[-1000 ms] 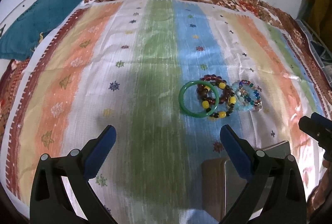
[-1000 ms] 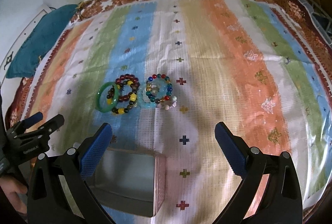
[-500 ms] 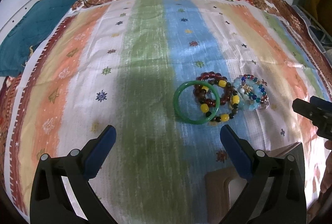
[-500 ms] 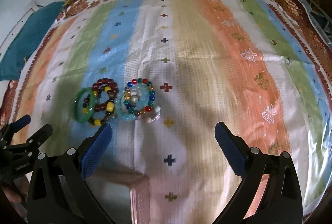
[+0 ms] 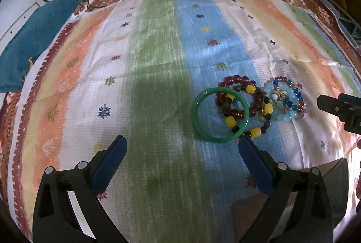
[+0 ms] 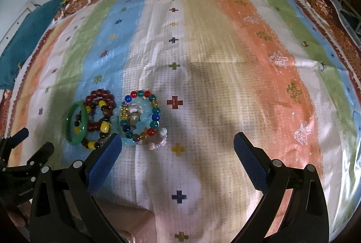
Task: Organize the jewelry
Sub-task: 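Lower both open tools over the bracelet cluster, then grasp the green jade bangle with the left tool while the right tool grasps the multicolour bead bracelet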
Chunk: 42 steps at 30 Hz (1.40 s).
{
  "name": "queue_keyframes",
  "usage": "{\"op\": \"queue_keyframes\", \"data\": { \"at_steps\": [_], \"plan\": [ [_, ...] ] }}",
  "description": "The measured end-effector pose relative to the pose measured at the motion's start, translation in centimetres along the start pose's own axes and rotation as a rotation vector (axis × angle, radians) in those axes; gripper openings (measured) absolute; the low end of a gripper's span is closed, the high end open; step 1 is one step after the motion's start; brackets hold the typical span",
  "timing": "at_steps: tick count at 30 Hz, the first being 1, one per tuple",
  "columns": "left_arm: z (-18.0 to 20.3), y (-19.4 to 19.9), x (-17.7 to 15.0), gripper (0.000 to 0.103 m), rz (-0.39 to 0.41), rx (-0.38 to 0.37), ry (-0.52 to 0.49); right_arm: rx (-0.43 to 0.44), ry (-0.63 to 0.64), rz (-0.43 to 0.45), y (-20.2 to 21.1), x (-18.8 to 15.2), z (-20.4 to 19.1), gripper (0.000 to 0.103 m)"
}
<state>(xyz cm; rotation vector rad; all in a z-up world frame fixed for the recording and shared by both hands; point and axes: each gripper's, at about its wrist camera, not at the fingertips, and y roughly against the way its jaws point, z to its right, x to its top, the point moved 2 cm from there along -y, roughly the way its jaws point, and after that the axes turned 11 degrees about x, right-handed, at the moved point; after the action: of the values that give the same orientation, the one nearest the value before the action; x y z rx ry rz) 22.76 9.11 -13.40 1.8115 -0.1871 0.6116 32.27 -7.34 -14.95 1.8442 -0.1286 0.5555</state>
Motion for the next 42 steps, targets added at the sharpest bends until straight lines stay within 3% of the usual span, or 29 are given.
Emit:
{"op": "queue_keyframes", "data": {
  "at_steps": [9,16,18,21,24,26,28,30,32,36,42],
  "plan": [
    [-0.4,-2.2,0.0,0.087,-0.034,0.018,0.035,0.040,-0.064,-0.019,-1.9,0.9,1.3,0.100],
    [-0.2,-3.8,0.3,0.080,-0.064,-0.014,0.036,0.075,-0.105,-0.065,-3.8,1.1,2.1,0.077],
    [-0.2,-4.3,0.3,0.073,-0.079,-0.036,0.052,0.064,-0.088,-0.066,-4.1,1.2,2.0,0.077],
    [-0.3,-4.9,0.4,0.071,-0.082,-0.085,0.075,0.059,-0.083,-0.060,-4.3,1.4,2.0,0.072],
    [0.2,-5.1,0.5,0.069,-0.064,-0.078,0.050,0.051,-0.073,-0.067,-4.4,1.4,1.9,0.063],
    [0.7,-5.2,0.4,0.069,-0.059,-0.056,0.028,0.045,-0.063,-0.072,-4.6,1.6,1.8,0.051],
    [1.0,-5.3,0.3,0.063,-0.054,-0.037,0.008,0.059,-0.062,-0.077,-4.6,1.7,1.6,0.037],
    [0.8,-5.4,0.5,0.047,-0.053,-0.029,0.012,0.078,-0.065,-0.086,-4.7,1.7,1.4,0.027],
    [0.8,-5.4,0.5,0.037,-0.061,-0.033,0.006,0.054,-0.046,-0.092,-4.8,1.6,1.2,0.012],
    [0.9,-5.4,0.4,0.010,-0.055,-0.036,-0.015,0.048,-0.041,-0.092,-5.0,1.4,1.6,0.010],
    [0.4,-4.9,0.3,0.006,-0.070,-0.080,0.021,0.054,-0.027,-0.082,-4.4,1.3,1.4,0.010]
  ]
}}
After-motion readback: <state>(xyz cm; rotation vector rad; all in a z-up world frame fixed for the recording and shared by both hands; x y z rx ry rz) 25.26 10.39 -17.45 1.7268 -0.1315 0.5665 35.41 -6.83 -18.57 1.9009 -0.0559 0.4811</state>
